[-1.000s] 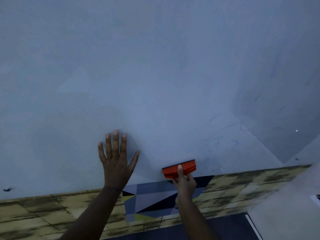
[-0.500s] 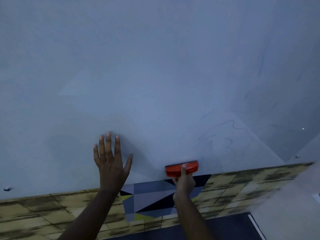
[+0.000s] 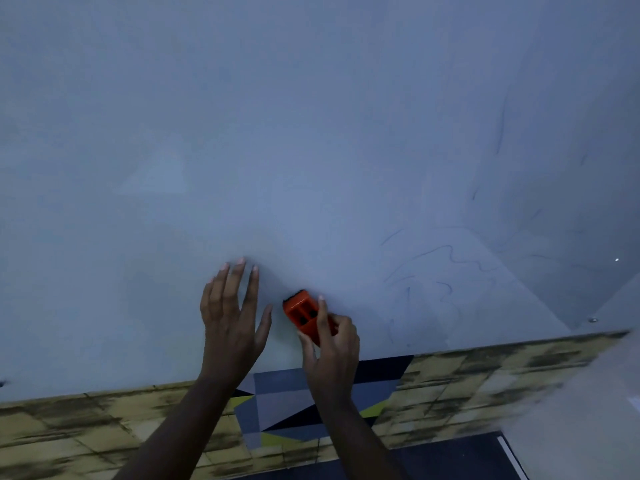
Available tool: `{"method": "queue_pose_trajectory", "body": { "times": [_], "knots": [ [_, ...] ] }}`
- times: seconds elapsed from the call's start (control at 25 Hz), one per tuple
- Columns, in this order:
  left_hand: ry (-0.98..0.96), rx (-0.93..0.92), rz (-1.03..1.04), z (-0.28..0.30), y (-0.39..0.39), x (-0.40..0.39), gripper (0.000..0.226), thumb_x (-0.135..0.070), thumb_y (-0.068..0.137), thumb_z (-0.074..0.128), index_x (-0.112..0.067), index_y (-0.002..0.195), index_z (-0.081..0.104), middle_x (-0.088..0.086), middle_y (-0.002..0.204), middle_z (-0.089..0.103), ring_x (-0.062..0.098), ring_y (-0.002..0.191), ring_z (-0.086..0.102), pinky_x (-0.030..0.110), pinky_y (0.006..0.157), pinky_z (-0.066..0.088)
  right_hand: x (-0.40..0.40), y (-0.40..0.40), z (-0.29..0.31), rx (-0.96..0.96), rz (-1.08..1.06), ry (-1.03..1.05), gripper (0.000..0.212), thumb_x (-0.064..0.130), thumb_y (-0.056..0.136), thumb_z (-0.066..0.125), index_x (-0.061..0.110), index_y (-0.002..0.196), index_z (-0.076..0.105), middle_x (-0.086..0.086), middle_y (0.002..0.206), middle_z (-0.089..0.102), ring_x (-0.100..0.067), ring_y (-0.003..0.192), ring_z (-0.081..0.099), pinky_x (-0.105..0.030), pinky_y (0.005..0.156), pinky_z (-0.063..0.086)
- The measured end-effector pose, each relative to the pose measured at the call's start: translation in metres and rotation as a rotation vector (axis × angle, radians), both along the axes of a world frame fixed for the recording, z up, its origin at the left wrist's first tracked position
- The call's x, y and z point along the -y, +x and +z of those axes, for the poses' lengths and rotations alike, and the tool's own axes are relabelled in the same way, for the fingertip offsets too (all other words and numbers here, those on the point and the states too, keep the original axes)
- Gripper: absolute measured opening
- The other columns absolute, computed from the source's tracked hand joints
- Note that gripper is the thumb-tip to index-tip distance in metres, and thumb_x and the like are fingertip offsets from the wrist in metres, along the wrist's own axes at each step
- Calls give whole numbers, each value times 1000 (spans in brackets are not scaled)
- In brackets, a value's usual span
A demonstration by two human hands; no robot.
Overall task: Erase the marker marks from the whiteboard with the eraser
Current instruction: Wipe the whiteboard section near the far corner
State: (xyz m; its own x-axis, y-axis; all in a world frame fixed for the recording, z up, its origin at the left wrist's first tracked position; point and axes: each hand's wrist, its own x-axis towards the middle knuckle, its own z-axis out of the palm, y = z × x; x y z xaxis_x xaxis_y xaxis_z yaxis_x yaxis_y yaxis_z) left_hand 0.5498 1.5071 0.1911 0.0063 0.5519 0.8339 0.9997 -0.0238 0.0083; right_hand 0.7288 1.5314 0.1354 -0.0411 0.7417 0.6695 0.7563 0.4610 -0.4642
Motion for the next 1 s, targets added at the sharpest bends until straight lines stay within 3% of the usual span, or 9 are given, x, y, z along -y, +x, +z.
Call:
{"method": "queue_pose_trajectory", "body": {
  "times": [0.12, 0.28, 0.36, 0.48, 0.6, 0.72, 0.88, 1.0],
  "knots": [
    [23, -29, -16, 18, 19, -12, 68, -30, 101, 66, 0, 158, 45, 20, 171, 23, 39, 159, 22, 60, 127, 23, -8, 18, 21, -246, -27, -22, 74, 53, 97, 63, 15, 157, 42, -2, 114, 53, -15, 98, 58, -30, 78, 52],
    [23, -72, -43, 26, 46, -30, 74, -36, 101, 66, -2, 161, 39, 20, 173, 20, 39, 162, 18, 69, 125, 20, -29, 60, 37, -721, -146, -142, 79, 53, 89, 69, 20, 156, 44, 8, 112, 54, 3, 93, 58, -27, 78, 54],
    [22, -53, -19, 21, 54, -37, 83, -45, 102, 66, -3, 165, 30, 20, 175, 14, 38, 164, 12, 70, 126, 13, -38, 77, 15, -922, -215, -266, 75, 51, 88, 73, 24, 153, 48, 8, 116, 60, -5, 100, 64, -38, 85, 59],
    [46, -32, 33, 7, 62, -47, 96, -54, 101, 63, -6, 169, 15, 16, 178, 1, 37, 165, 4, 69, 127, 6, -46, 98, -40, -1206, -289, -614, 72, 55, 91, 73, 19, 150, 53, -10, 119, 68, -30, 105, 68, -52, 90, 60],
    [76, -19, 55, -2, 64, -56, 101, -57, 99, 61, -9, 170, 7, 12, 178, -5, 34, 165, -2, 66, 128, 0, -46, 114, -72, -1660, -179, -1032, 50, 30, 98, 69, 2, 137, 59, -17, 109, 67, -32, 95, 67, -49, 84, 63],
    [85, -44, 60, -9, 60, -60, 102, -60, 100, 58, -11, 170, 4, 10, 179, -7, 32, 165, -6, 63, 129, -3, -47, 120, -89, -1707, -102, -1118, 48, 28, 97, 69, -1, 135, 59, -18, 106, 67, -30, 90, 66, -39, 67, 66],
    [114, -93, 55, -15, 52, -64, 99, -61, 101, 56, -11, 170, 7, 10, 179, -6, 30, 165, -6, 60, 130, -4, -48, 114, -77, -1771, -126, -1098, 56, 34, 97, 69, 2, 141, 54, -19, 114, 63, -31, 98, 65, -47, 89, 59],
    [146, -95, 47, -20, 50, -69, 97, -61, 101, 55, -12, 171, 9, 9, 179, -4, 30, 165, -4, 59, 130, -4, -40, 92, -38, -1604, -132, -913, 51, 39, 99, 66, 7, 139, 58, -15, 115, 67, -28, 95, 69, -41, 81, 61]
  ]
}}
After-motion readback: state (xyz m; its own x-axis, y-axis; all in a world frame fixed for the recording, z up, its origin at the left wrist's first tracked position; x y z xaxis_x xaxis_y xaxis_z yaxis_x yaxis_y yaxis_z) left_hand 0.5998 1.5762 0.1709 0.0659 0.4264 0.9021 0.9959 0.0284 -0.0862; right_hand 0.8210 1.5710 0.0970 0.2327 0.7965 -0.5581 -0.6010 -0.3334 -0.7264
